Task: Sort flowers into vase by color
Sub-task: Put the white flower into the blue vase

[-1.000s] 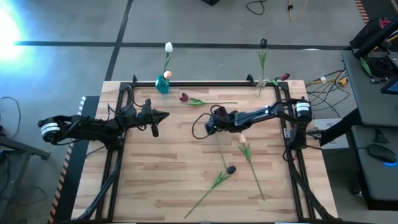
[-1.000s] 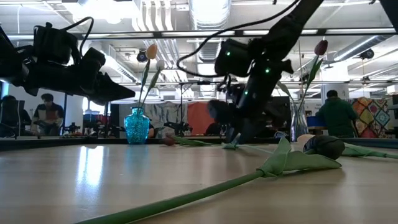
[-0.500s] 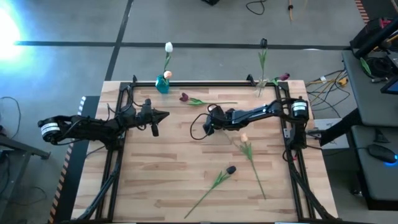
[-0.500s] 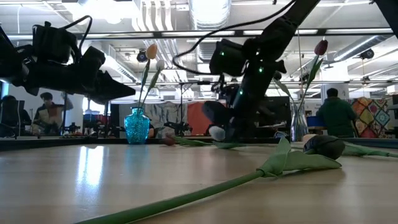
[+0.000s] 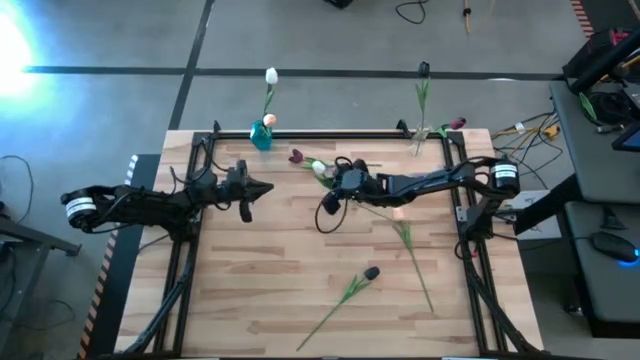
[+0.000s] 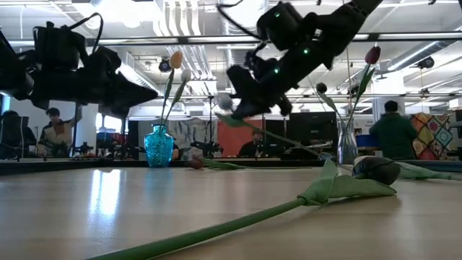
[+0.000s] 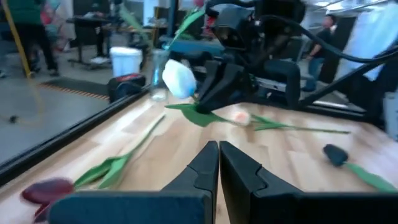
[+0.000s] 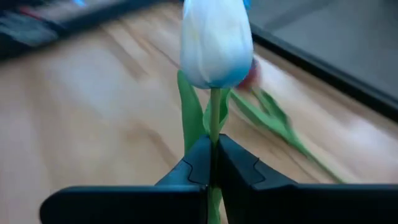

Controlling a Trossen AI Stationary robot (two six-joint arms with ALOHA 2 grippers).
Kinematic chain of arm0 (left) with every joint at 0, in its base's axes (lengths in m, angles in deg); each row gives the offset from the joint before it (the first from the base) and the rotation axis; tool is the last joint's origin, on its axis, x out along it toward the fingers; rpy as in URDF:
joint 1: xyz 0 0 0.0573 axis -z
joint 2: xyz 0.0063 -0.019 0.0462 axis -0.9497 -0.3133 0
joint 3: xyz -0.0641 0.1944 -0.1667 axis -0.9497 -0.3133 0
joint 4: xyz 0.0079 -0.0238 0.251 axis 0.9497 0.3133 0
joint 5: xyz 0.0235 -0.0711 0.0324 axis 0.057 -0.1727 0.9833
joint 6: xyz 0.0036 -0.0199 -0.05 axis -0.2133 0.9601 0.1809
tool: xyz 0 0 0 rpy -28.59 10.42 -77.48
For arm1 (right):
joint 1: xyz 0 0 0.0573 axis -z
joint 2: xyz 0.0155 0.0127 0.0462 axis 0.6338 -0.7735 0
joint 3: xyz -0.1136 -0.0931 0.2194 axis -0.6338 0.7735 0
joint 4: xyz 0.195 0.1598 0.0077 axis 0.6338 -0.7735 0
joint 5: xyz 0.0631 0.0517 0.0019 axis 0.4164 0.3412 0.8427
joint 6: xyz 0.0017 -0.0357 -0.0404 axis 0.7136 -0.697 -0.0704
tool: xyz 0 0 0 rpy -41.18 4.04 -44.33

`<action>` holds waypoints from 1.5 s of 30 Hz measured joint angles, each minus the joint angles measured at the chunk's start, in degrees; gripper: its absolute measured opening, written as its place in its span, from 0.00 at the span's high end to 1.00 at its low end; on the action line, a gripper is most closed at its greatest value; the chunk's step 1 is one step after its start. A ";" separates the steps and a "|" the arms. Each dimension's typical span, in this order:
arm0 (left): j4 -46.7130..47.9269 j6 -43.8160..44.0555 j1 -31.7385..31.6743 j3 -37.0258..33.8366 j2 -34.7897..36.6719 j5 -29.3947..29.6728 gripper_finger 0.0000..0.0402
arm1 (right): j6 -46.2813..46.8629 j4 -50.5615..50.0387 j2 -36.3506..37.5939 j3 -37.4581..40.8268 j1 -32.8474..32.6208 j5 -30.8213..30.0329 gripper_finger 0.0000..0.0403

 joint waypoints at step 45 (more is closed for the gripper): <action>-7.38 1.00 8.70 25.36 -19.71 -8.68 0.67 | -22.70 45.88 -0.64 -0.57 -2.33 17.05 0.97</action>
